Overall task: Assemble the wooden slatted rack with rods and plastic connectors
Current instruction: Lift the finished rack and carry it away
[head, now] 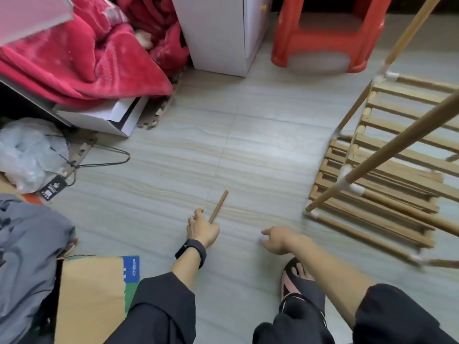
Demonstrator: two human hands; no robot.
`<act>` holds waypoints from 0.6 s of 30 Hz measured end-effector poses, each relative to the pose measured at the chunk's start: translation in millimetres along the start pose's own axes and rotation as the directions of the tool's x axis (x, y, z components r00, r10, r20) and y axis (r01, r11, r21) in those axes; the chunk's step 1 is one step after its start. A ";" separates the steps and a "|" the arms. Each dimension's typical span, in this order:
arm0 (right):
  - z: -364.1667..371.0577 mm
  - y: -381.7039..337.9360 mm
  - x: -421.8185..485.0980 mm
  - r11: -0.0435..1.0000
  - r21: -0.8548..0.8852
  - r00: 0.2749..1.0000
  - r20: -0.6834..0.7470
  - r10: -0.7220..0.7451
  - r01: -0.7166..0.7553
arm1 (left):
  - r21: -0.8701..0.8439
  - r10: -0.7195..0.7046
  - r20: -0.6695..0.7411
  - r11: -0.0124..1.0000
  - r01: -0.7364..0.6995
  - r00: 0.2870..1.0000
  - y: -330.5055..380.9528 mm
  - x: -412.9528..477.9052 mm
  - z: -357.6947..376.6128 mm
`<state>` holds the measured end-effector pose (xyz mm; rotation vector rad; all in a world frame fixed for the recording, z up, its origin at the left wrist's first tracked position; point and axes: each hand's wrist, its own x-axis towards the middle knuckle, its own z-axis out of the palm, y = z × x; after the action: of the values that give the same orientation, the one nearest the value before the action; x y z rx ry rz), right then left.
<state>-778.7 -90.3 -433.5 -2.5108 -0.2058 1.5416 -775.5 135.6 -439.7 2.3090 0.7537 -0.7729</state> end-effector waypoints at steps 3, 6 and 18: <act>-26.7 16.2 -45.6 0.999 0.017 0.997 -0.074 0.034 -0.033 | -0.013 0.203 0.057 0.979 -0.202 0.978 38.5 -17.9 -0.1; -41.1 40.6 -106.8 0.997 0.002 0.988 -0.135 0.077 -0.078 | -0.028 0.406 0.119 0.914 -0.406 0.906 90.3 -44.7 4.3; -37.6 176.9 -319.5 0.828 0.554 0.893 -0.328 0.308 -0.082 | -0.121 0.792 0.262 0.594 -0.795 0.551 222.2 -162.9 34.0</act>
<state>-885.5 -334.4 -180.9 -2.3572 0.4962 0.9100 -749.9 -88.2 -277.4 2.1260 -0.4642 -0.6296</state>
